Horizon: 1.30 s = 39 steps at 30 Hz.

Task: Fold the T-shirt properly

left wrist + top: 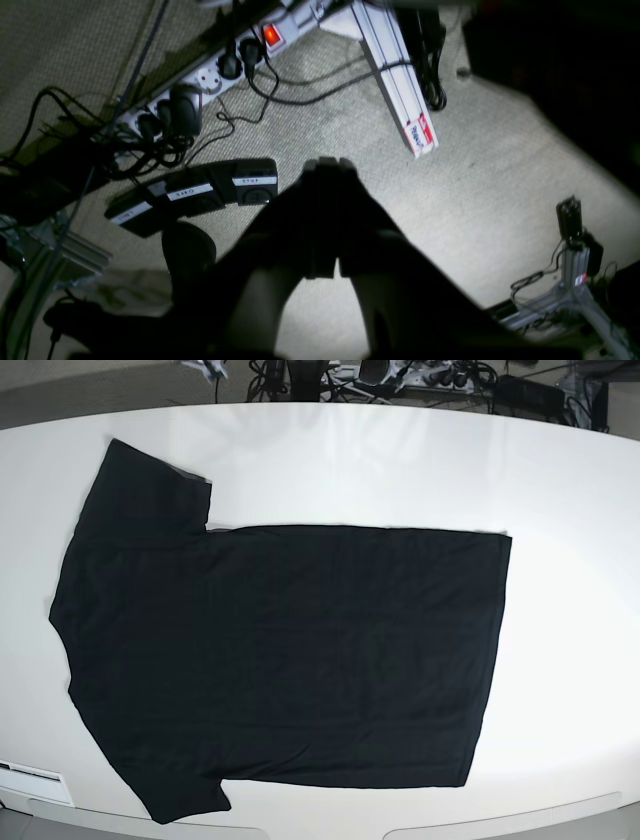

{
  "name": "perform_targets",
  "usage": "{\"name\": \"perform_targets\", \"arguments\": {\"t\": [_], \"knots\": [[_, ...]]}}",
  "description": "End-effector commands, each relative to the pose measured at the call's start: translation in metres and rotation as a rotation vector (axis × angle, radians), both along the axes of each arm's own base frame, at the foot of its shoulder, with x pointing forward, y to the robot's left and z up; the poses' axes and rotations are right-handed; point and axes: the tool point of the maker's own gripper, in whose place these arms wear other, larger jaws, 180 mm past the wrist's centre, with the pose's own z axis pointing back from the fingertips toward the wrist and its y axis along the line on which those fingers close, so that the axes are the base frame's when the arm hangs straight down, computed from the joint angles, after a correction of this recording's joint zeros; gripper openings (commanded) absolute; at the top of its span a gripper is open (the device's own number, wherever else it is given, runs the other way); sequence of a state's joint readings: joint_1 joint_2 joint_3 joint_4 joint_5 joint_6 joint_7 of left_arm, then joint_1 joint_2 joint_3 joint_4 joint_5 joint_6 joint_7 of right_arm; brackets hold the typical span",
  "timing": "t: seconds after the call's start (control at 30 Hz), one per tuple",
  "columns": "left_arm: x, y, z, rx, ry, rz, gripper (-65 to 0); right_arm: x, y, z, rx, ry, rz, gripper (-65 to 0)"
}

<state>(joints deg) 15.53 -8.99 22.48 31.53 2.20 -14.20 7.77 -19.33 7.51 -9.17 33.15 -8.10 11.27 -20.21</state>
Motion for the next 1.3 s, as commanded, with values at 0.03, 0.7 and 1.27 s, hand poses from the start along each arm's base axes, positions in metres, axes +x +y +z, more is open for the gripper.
{"name": "perform_targets", "arguments": {"t": [0.03,0.7,1.27], "knots": [[-0.015,0.006,0.009,-0.016,0.002,-0.013,-65.0,-0.014,0.0,0.01,0.052,0.001,0.018,-65.0],[0.002,0.037,0.202,-0.01,-0.301,-0.323,-65.0,0.009,0.008,0.214,0.09,-0.407,0.213,-65.0],[0.123,0.05,0.315,0.06,-0.696,-0.342,-65.0,0.111,-0.004,0.309,-0.106,-0.799,0.286,-65.0]]}}
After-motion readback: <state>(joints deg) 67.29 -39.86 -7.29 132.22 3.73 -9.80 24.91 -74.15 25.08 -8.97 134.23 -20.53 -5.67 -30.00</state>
